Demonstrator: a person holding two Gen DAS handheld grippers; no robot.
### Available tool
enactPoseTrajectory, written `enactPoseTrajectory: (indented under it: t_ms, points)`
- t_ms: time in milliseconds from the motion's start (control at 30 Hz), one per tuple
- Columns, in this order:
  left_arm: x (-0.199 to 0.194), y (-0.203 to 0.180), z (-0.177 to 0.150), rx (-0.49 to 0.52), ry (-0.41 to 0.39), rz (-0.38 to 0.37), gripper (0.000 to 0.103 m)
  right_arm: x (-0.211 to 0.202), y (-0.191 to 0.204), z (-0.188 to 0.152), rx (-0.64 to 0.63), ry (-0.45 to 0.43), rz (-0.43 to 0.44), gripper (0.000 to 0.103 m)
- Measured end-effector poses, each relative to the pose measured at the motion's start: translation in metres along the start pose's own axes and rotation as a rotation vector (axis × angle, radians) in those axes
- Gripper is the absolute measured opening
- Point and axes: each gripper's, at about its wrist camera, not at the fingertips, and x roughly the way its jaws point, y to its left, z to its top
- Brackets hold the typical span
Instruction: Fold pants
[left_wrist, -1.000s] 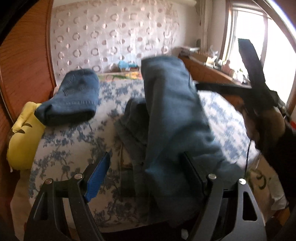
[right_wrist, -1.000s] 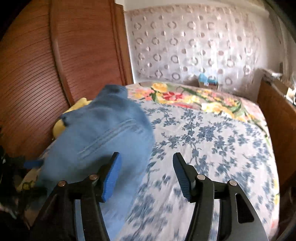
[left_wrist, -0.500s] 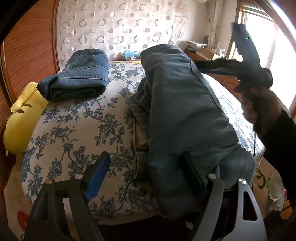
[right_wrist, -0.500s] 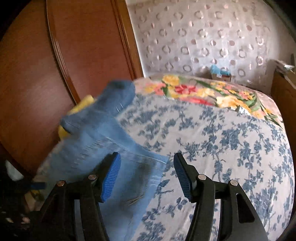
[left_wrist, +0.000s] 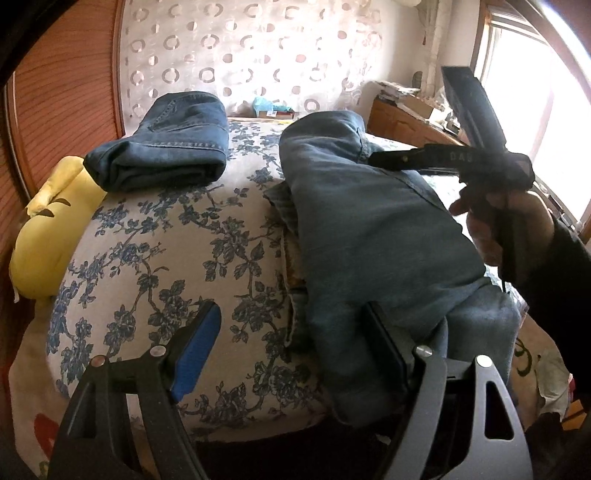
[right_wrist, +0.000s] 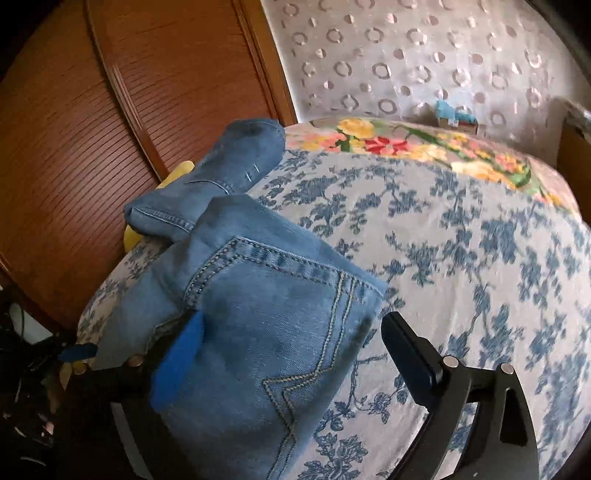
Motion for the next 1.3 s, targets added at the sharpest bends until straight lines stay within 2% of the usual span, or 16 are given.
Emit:
enactPoseTrajectory:
  t_ms: [133, 200, 300, 333, 367, 400, 467, 667, 967, 1133, 1300]
  points:
    - [-0.003, -0.002, -0.003, -0.010, -0.001, -0.046, 0.059, 0.010, -0.014, -0.007, 0.086, 0.053, 0.110, 0.096]
    - [-0.002, -0.004, -0.004, -0.014, 0.000, -0.070, 0.048, 0.021, -0.018, -0.009, 0.122, 0.088, 0.176, 0.095]
    - [0.000, -0.005, -0.002, -0.021, -0.004, -0.100, 0.034, 0.025, -0.016, -0.008, 0.117, 0.082, 0.211, 0.078]
    - [0.000, -0.006, -0.002, -0.020, -0.006, -0.105, 0.031, 0.023, -0.013, -0.006, 0.111, 0.077, 0.224, 0.065]
    - [0.000, -0.006, -0.002, -0.020, -0.006, -0.116, 0.021, 0.021, -0.011, -0.004, 0.107, 0.073, 0.232, 0.050]
    - [-0.001, -0.007, -0.001, -0.024, -0.008, -0.119, 0.012, 0.017, -0.008, -0.002, 0.098, 0.060, 0.232, 0.045]
    - [-0.006, -0.008, 0.001, -0.017, -0.015, -0.119, 0.008, 0.012, -0.012, 0.000, 0.098, 0.027, 0.247, 0.033]
    - [-0.027, 0.002, 0.021, -0.033, -0.096, -0.151, 0.003, -0.028, 0.017, 0.040, 0.027, -0.090, 0.261, 0.028]
    - [-0.052, 0.042, 0.084, -0.040, -0.256, -0.142, 0.003, -0.074, 0.070, 0.112, -0.130, -0.209, 0.254, 0.025]
    - [-0.069, 0.077, 0.117, -0.050, -0.335, -0.090, 0.003, -0.056, 0.100, 0.155, -0.193, -0.236, 0.271, 0.024]
    - [-0.087, 0.122, 0.143, -0.085, -0.390, 0.019, 0.003, -0.017, 0.126, 0.202, -0.208, -0.247, 0.397, 0.024]
